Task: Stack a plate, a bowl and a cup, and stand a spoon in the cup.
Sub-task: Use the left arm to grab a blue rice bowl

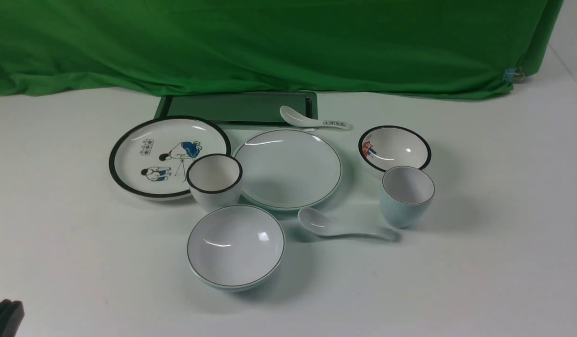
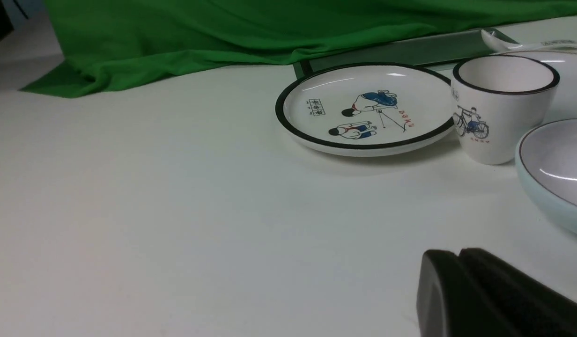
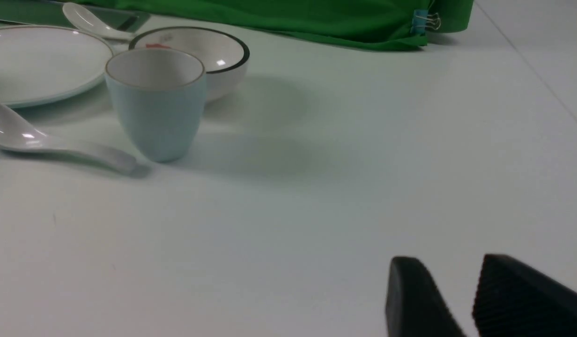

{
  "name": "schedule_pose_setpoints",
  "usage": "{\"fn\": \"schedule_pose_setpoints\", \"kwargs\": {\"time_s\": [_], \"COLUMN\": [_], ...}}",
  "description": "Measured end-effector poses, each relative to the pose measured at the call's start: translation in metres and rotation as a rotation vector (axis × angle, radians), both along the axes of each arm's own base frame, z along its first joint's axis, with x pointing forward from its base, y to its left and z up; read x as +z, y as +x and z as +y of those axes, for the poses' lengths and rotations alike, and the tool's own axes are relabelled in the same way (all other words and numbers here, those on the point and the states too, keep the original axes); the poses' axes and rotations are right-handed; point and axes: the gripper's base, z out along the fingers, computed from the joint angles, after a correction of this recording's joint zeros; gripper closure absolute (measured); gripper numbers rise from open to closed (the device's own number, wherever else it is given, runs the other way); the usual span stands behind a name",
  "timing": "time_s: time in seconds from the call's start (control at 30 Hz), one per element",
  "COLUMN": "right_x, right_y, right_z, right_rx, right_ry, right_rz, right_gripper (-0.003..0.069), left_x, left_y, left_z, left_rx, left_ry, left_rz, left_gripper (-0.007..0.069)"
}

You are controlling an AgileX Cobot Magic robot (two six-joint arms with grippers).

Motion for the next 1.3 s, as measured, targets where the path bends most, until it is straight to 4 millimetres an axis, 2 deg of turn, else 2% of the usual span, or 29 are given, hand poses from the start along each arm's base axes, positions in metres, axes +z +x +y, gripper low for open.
{"fn": "schedule_pose_setpoints", "kwargs": {"time_s": [0.2,0.3,0.37,0.47,0.53,0.67,0.8,0.9,1.03,1.13,1.17,1.2,1.23,1.27,1.3], "right_x": [0.003,0.008,0.019,0.034,0.048,0.068,0.074,0.074,0.098,0.121,0.125,0.126,0.127,0.126,0.121], "right_y": [0.001,0.002,0.003,0.002,-0.001,-0.010,-0.014,-0.010,0.004,0.025,0.039,0.041,0.060,0.065,0.084], "right_z": [0.000,0.001,0.001,0.002,0.003,0.004,0.004,0.004,0.005,0.006,0.006,0.006,0.007,0.008,0.008], "right_rx": [0.002,0.006,0.014,0.024,0.035,0.073,0.090,0.091,0.070,0.050,0.044,0.043,0.035,0.033,0.024], "right_ry": [0.001,0.005,0.012,0.022,0.055,0.204,0.247,0.262,0.231,0.159,0.129,0.125,0.102,0.093,0.077], "right_rz": [-0.033,-0.094,-0.208,-0.372,-0.528,-0.759,-0.833,-0.807,-0.700,-0.592,-0.523,-0.513,-0.406,-0.374,-0.235], "right_gripper": [0.0417,0.0417,0.0417,0.0417,0.0417,0.0418,0.0424,0.0444,0.0573,0.0639,0.0643,0.0643,0.0643,0.0643,0.0643], "left_x": [0.000,0.002,0.007,0.018,0.033,0.054,0.070,0.078,0.114,0.146,0.153,0.156,0.157,0.158,0.153], "left_y": [0.000,0.000,0.001,0.001,0.000,-0.007,-0.017,-0.021,-0.011,0.007,0.021,0.022,0.042,0.047,0.066], "left_z": [0.000,0.000,0.000,-0.001,-0.001,-0.002,-0.002,0.000,-0.001,-0.004,-0.005,-0.005,-0.005,-0.005,-0.006], "left_rx": [-0.002,-0.003,-0.004,-0.008,-0.012,-0.019,-0.058,-0.089,-0.110,-0.101,-0.089,-0.089,-0.071,-0.066,-0.045], "left_ry": [0.015,0.016,0.014,0.013,0.007,-0.003,-0.148,-0.316,-0.407,-0.347,-0.334,-0.336,-0.347,-0.346,-0.350], "left_rz": [0.000,-0.023,-0.074,-0.204,-0.361,-0.608,-0.808,-0.876,-0.790,-0.675,-0.601,-0.598,-0.501,-0.481,-0.377], "left_gripper": [0.0653,0.0653,0.0653,0.0653,0.0653,0.0653,0.0653,0.0653,0.0653,0.0653,0.0653,0.0653,0.0653,0.0653,0.0653]}}
